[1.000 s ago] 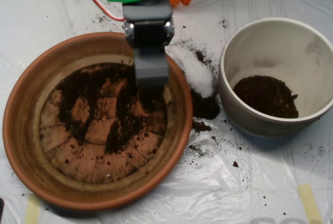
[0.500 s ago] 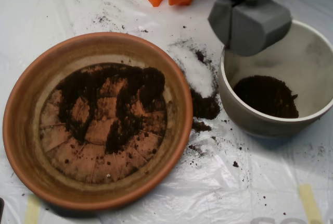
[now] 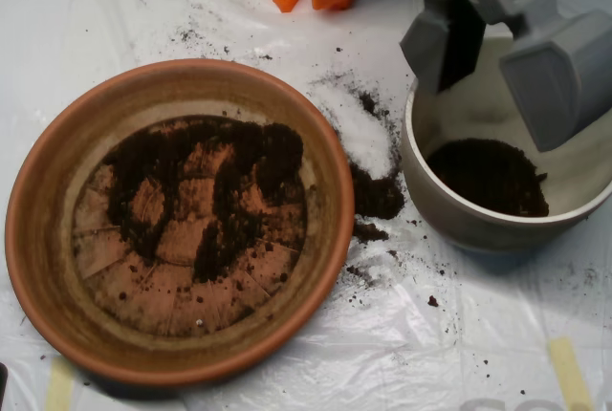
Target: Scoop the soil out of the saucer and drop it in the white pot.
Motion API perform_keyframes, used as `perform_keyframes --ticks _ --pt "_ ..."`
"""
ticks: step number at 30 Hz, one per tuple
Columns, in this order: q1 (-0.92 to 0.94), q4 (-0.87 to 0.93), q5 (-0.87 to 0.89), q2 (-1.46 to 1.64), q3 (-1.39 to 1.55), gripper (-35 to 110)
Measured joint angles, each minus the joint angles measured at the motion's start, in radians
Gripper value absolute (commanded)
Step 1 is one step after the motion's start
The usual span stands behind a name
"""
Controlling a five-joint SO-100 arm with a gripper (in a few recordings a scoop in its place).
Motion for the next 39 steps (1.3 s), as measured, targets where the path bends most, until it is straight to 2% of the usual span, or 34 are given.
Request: perform_keyframes --ticks 6,12,20,26,33,39 --pt "0.091 -0.002 0.077 0.063 0.044 41" --pt "0.318 -0.048 0.143 0.163 0.19 43" --pt "0.629 -0.244 0.149 0.166 0.583 43" --pt "0.785 -0.393 0.087 0.144 0.776 44" --pt "0.943 -0.474 0.014 -0.075 0.773 43" --pt "1.043 -0.445 -0.006 -0.321 0.574 43"
